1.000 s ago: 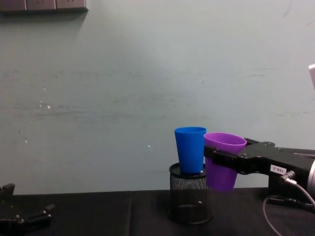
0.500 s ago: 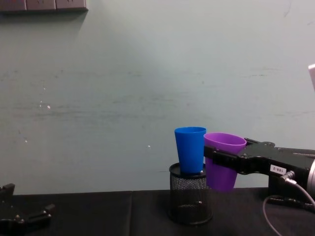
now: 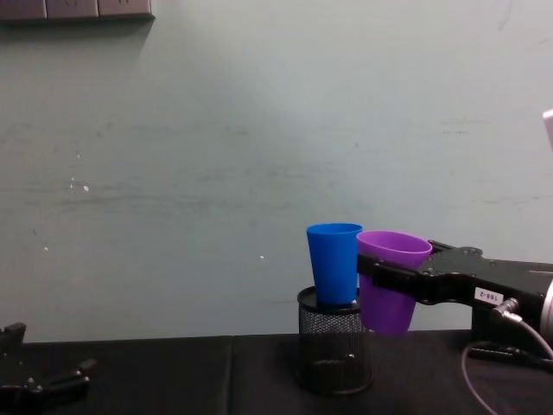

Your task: Pick up one cup with a gripper and tap it against the other cup.

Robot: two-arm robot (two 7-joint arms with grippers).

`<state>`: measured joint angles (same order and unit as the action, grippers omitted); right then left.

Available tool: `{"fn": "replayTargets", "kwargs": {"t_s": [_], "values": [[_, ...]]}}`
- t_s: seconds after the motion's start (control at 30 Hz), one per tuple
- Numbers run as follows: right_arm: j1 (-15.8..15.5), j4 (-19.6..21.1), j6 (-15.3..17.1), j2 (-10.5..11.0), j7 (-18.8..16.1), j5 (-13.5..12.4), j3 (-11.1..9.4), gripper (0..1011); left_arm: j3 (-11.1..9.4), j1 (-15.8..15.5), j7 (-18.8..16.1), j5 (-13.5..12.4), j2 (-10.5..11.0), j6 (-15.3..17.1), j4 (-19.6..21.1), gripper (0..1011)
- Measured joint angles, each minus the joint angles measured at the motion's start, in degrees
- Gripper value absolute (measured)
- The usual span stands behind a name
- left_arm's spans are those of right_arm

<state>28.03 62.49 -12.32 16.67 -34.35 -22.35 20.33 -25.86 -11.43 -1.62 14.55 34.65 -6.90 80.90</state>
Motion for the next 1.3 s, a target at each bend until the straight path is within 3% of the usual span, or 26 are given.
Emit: {"fn": "replayTargets", "kwargs": {"t_s": [0.6, 1.0, 1.3], "values": [[-6.7, 9.1, 2.3, 4.1, 0.2, -1.9, 0.8, 734, 0.0, 0.0, 0.0, 0.0, 0.0, 0.0, 0.0, 1011], [-10.1, 11.9, 3.1, 6.2, 1.4, -2.1, 1.0, 734, 0.0, 0.0, 0.0, 0.0, 0.0, 0.0, 0.0, 1011], [-11.6, 12.1, 3.0, 6.6, 1.9, -1.7, 1.2, 734, 0.0, 0.0, 0.0, 0.0, 0.0, 0.0, 0.0, 1011]]}}
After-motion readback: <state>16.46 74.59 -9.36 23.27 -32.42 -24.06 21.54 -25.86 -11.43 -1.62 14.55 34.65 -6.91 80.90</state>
